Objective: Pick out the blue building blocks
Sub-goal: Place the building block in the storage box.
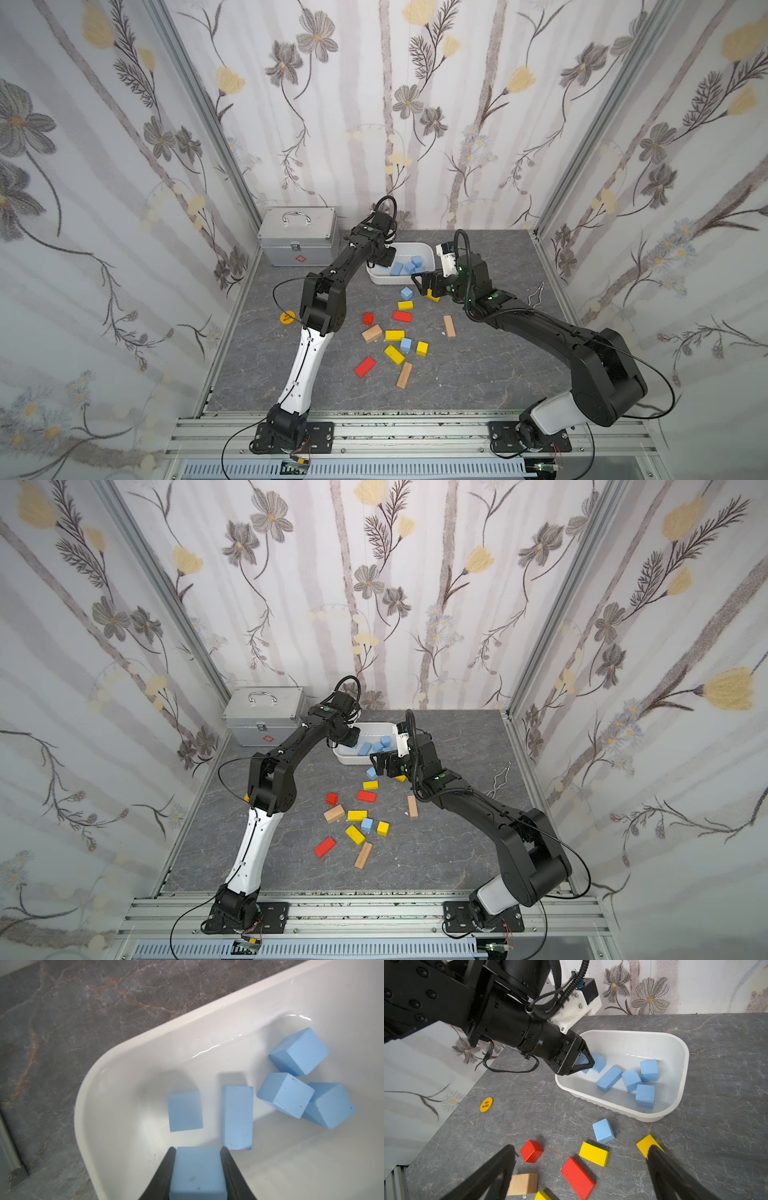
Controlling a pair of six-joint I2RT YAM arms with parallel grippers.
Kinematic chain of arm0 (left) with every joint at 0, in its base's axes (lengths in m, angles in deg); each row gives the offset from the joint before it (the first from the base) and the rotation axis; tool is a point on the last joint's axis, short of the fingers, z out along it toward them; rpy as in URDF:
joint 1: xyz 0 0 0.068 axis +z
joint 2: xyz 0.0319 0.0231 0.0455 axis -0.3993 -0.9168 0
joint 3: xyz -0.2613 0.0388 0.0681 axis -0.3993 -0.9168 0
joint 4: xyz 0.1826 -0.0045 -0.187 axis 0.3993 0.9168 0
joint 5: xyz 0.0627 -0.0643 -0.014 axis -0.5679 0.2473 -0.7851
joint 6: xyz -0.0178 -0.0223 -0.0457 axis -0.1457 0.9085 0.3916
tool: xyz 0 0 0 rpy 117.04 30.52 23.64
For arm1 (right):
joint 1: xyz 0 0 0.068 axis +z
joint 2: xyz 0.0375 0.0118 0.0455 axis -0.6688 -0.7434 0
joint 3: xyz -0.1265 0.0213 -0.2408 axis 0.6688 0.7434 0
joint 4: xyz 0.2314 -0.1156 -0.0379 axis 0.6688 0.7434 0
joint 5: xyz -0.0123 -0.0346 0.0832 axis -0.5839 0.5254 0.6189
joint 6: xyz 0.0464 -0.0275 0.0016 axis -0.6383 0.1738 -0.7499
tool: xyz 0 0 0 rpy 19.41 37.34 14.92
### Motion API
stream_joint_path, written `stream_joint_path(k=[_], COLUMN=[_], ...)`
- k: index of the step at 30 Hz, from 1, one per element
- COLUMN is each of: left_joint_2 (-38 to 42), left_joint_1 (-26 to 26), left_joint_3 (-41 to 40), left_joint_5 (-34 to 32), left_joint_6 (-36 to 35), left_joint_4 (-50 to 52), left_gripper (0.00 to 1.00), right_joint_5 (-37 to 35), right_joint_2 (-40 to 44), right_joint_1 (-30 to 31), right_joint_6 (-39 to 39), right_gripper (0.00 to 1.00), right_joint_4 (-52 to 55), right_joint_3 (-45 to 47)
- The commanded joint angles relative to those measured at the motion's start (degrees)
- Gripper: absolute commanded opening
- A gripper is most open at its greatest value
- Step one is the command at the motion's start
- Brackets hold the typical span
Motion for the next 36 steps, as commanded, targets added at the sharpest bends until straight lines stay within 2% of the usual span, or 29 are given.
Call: stream_joint_path(k=[1, 15, 22, 30, 36], left_joint_2=[-1.0, -5.2, -6.0, -5.6, -5.0], left_joint_1=[0.5, 1.0, 1.0, 1.1, 1.1], left_joint_3=[0.6, 2.6, 2.6, 2.8, 2.9], left_joint_5=[0.1, 0.1, -0.1, 1.1, 2.3], left_joint_6=[-0.7, -0.9, -0.7, 0.1, 0.9], left_joint_4=[0.3, 1.5, 1.3, 1.0, 0.2], left_gripper=[0.00, 0.00, 0.08, 0.32, 0.45], right_joint_5=[1.8, 3.4, 3.6, 3.6, 3.7], right_joint_2=[-1.5, -4.6, -4.7, -4.5, -4.4], right_joint_1=[-0.3, -1.1, -1.2, -1.2, -1.2], right_joint_6=[0.6, 0.3, 0.2, 0.2, 0.2], right_gripper=[1.00, 1.00, 1.00, 1.00, 1.00], right_joint_4=[-2.1, -3.0, -3.2, -3.3, -3.3], right_joint_3=[-0.9, -1.6, -1.4, -1.1, -1.0])
